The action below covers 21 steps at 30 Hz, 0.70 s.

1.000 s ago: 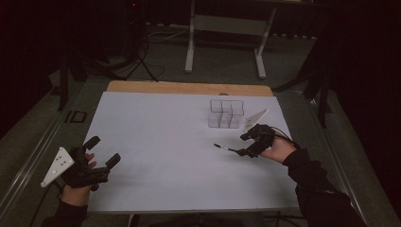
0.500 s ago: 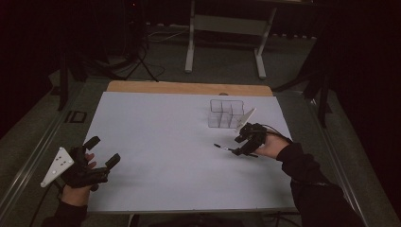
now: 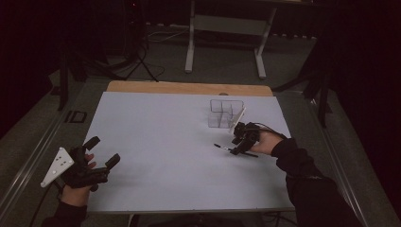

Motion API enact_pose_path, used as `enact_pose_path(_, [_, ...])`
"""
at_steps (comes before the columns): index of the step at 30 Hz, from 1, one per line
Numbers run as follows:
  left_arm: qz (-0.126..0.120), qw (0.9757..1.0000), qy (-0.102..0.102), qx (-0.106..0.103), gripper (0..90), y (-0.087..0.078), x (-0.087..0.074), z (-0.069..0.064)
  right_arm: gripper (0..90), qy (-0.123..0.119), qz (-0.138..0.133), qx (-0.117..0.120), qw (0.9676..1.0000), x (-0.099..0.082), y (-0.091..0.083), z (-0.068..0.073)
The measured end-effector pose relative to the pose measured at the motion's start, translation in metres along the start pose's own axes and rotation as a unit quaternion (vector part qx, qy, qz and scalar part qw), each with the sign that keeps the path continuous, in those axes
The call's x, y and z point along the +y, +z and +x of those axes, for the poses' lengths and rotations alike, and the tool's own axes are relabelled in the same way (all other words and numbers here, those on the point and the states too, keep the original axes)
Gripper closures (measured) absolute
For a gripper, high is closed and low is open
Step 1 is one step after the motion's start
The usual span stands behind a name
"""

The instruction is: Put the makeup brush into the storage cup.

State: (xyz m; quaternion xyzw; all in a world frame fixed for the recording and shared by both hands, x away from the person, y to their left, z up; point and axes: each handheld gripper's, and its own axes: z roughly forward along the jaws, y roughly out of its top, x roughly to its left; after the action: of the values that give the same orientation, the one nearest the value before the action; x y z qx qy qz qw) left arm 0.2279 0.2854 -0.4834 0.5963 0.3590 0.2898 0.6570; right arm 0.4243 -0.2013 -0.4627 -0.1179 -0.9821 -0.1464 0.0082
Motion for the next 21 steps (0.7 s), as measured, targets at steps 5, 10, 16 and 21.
enact_pose_path(5, [-0.001, 1.0000, 0.001, 0.001, 1.8, 0.000, 0.000, 0.000, 55.4, -0.008, 0.000, 0.002, 1.0000, 0.002, 0.005, -0.002])
enact_pose_path(10, [-0.002, 1.0000, 0.000, 0.001, 1.8, -0.001, 0.000, 0.000, 59.1, -0.011, 0.011, 0.003, 0.9999, 0.005, 0.012, -0.005])
enact_pose_path(16, [-0.002, 1.0000, -0.001, 0.001, 1.7, -0.001, 0.000, 0.000, 61.2, -0.012, 0.015, 0.002, 0.9998, 0.008, 0.020, -0.011])
enact_pose_path(21, [-0.002, 1.0000, -0.002, 0.002, 1.8, -0.001, 0.000, 0.001, 63.9, -0.012, 0.031, -0.001, 0.9995, 0.010, 0.028, -0.013])
